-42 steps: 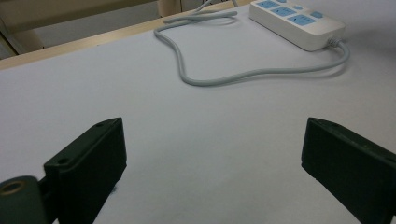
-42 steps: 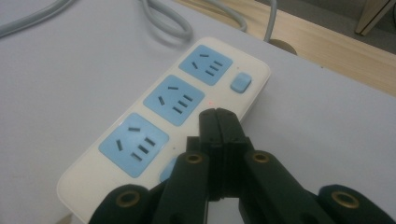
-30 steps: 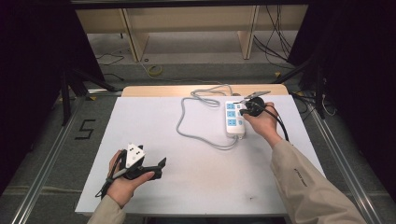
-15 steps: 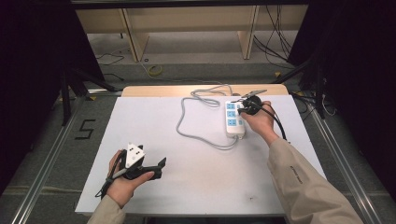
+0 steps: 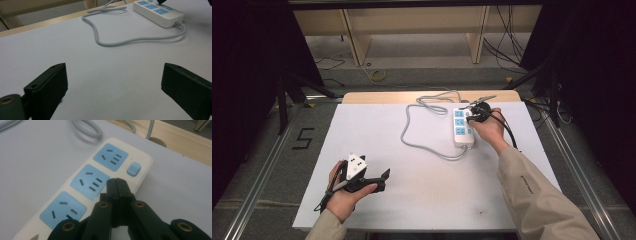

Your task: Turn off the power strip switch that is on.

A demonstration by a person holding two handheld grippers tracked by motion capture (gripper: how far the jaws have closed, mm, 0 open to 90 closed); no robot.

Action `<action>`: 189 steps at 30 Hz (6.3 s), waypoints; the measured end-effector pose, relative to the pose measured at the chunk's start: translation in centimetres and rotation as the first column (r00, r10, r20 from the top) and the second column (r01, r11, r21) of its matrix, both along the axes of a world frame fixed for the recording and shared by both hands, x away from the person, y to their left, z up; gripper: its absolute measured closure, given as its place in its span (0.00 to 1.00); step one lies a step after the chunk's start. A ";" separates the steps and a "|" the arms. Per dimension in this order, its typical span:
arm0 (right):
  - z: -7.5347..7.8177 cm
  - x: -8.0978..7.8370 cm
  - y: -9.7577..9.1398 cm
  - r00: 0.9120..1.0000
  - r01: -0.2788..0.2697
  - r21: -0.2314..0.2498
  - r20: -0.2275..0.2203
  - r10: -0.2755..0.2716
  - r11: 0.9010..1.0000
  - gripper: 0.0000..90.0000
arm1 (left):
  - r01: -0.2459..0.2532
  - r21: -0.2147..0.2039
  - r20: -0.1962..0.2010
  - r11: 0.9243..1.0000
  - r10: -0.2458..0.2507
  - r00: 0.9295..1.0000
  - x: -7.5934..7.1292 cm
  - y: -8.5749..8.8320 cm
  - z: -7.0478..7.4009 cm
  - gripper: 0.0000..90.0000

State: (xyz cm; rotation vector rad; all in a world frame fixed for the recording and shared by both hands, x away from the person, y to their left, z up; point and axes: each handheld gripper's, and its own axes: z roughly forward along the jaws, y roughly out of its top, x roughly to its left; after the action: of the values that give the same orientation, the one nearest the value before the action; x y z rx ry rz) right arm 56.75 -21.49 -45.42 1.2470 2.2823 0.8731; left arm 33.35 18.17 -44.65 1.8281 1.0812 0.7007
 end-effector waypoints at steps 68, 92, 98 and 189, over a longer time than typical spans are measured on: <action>0.8 1.5 1.2 0.994 0.007 -0.101 -0.109 -0.018 0.995 1.00 | -0.011 -0.015 0.009 1.000 0.011 1.000 0.0 0.1 0.1 0.08; 0.8 1.4 1.2 0.994 0.007 -0.105 -0.103 -0.017 0.994 1.00 | -0.011 -0.011 0.009 1.000 0.011 1.000 0.0 0.1 0.1 0.08; 0.8 1.4 1.3 0.995 0.006 -0.107 -0.097 -0.016 0.994 1.00 | -0.007 -0.008 0.007 1.000 0.007 1.000 0.0 0.1 0.1 0.08; 2.5 0.0 -0.2 1.000 0.005 -0.022 -0.016 -0.006 1.000 0.83 | -0.016 -0.013 0.000 1.000 0.016 1.000 0.1 0.1 -0.1 0.08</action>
State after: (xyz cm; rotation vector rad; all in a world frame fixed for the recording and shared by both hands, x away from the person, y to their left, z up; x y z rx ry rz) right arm 56.79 -21.66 -42.97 1.2547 2.2936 0.8373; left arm 33.49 18.25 -44.72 1.8106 1.0989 0.7012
